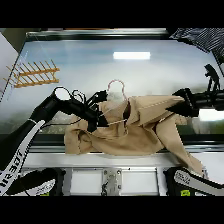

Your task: Fold the clothes and pants, and hang the long-sleeved shirts on hangers.

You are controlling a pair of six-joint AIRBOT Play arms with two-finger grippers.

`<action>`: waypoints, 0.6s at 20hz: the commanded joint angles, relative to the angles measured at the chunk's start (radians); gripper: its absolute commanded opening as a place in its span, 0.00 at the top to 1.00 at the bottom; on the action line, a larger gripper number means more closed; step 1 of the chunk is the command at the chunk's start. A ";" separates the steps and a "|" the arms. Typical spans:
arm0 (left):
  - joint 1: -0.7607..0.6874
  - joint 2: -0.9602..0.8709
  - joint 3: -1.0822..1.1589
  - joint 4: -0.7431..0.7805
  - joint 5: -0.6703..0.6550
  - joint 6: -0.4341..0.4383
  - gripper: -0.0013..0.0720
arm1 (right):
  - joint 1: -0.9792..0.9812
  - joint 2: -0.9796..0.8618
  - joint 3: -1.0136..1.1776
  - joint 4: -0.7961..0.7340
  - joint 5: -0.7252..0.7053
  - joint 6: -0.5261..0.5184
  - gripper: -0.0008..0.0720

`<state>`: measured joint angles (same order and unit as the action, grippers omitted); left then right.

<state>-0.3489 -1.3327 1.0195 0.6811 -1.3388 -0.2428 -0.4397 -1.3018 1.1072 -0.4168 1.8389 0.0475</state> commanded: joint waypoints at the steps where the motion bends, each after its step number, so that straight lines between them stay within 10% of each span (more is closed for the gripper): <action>1: 0.001 0.000 0.000 0.000 0.004 0.000 0.96 | 0.051 -0.010 -0.002 0.011 0.005 -0.002 0.23; 12: 0.001 0.000 0.000 0.000 0.003 0.000 0.96 | 0.073 -0.014 -0.002 0.010 0.002 -0.002 0.23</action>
<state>-0.3477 -1.3327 1.0187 0.6918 -1.3384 -0.2428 -0.3676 -1.3151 1.1057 -0.4046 1.8400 0.0444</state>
